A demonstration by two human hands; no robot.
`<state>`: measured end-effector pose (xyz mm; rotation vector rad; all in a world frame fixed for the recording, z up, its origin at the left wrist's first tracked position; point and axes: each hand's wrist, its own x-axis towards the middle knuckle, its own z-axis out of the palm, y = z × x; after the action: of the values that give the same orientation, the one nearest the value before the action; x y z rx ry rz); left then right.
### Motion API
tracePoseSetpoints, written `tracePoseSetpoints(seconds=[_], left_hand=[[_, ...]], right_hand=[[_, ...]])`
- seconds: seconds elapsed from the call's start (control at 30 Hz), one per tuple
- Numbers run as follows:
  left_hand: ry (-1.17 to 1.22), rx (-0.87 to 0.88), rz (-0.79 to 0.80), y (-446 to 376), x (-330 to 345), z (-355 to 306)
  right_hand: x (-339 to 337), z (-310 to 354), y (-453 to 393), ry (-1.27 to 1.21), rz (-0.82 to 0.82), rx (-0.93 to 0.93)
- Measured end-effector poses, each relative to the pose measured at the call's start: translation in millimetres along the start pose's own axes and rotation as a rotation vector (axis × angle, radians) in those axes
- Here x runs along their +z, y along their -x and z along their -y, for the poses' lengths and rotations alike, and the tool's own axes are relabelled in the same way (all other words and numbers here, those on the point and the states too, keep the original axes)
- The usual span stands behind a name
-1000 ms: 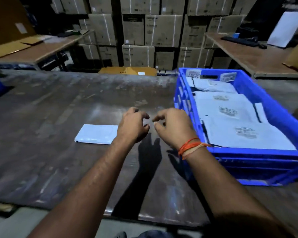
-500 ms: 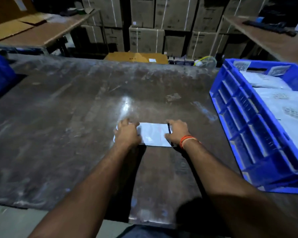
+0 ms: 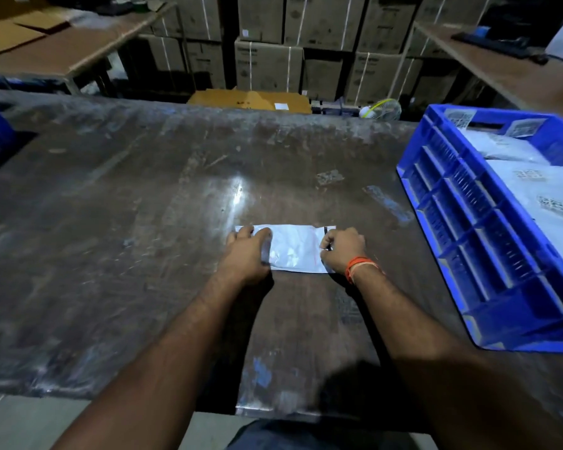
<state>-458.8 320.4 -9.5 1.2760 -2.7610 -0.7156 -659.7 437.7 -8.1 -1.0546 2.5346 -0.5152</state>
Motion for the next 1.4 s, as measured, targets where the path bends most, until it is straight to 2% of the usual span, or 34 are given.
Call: tracePoseSetpoints(seconds=[0.07, 0.27, 0.43, 0.5, 0.57, 0.63, 0.73, 0.83, 0.93, 1.03, 1.1, 1.13, 1.2, 1.27, 1.33, 1.4], left_hand=[[0.056, 0.053, -0.011, 4, 0, 7], [-0.014, 0.127, -0.051, 27, -8, 19], [-0.09, 0.077, -0.239, 38, -2, 22], [-0.081, 0.129, -0.319, 42, -2, 25], [0.015, 0.197, -0.372, 48, -8, 23], [0.251, 0.129, -0.381, 56, -15, 17], [0.666, -0.045, -0.268, 54, -14, 13], [0.771, -0.092, -0.289, 48, -5, 9], [0.648, -0.221, -0.321, 50, 4, -5], [0.248, -0.321, -0.324, 55, 14, -14], [0.107, -0.378, -0.346, 59, 18, -18], [0.051, -0.387, -0.381, 61, 19, -23], [-0.045, -0.245, -0.528, 63, 24, -32], [-0.094, 0.054, -0.594, 63, 33, -40], [-0.103, 0.278, -0.515, 60, 46, -49], [-0.127, 0.342, -0.396, 57, 61, -58]], right_hand=[[-5, -8, 7, -0.016, 0.027, -0.086], [-8, -34, 28, 0.079, 0.153, -0.278], [4, -51, 25, 0.053, -0.045, -0.418], [3, -59, 28, 0.037, -0.121, -0.494], [-6, -64, 36, -0.046, -0.163, -0.572], [-20, -67, 43, -0.212, -0.2, -0.582], [-40, -66, 43, -0.561, -0.193, -0.39], [-48, -63, 38, -0.737, -0.186, -0.326], [-44, -64, 37, -0.708, -0.202, -0.248], [-26, -80, 39, -0.407, -0.216, -0.158], [-16, -90, 47, -0.24, -0.212, -0.092], [-13, -92, 52, -0.167, -0.268, -0.077], [-8, -91, 59, -0.036, -0.438, -0.179], [0, -83, 67, 0.009, -0.506, -0.333], [13, -71, 73, 0.031, -0.449, -0.404], [26, -63, 81, 0.129, -0.35, -0.429]])
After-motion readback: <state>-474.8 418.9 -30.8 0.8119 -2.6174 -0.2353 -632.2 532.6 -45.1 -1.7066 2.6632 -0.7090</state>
